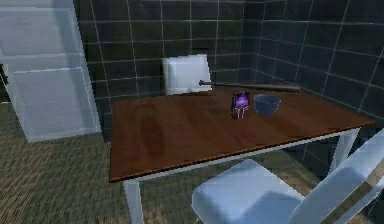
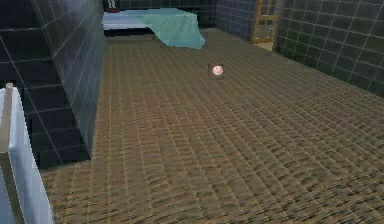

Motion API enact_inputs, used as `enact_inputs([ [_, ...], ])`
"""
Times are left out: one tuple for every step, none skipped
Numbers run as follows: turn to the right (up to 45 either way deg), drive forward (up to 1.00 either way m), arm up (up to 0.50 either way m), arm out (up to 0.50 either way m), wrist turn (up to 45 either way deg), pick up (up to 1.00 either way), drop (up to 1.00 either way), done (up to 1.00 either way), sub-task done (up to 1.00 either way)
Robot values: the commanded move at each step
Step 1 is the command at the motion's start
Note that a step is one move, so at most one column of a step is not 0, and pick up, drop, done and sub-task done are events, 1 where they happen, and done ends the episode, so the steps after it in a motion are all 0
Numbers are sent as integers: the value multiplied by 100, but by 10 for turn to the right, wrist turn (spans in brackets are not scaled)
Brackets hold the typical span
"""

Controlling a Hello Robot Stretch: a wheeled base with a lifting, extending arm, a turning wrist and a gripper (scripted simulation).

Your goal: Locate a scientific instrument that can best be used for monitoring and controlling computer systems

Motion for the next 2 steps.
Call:
enact_inputs([
  [120, 0, 0, 0, 0, 0, 0, 0, 0],
  [0, 0, 0, 0, 0, 0, 0, 100, 0],
])
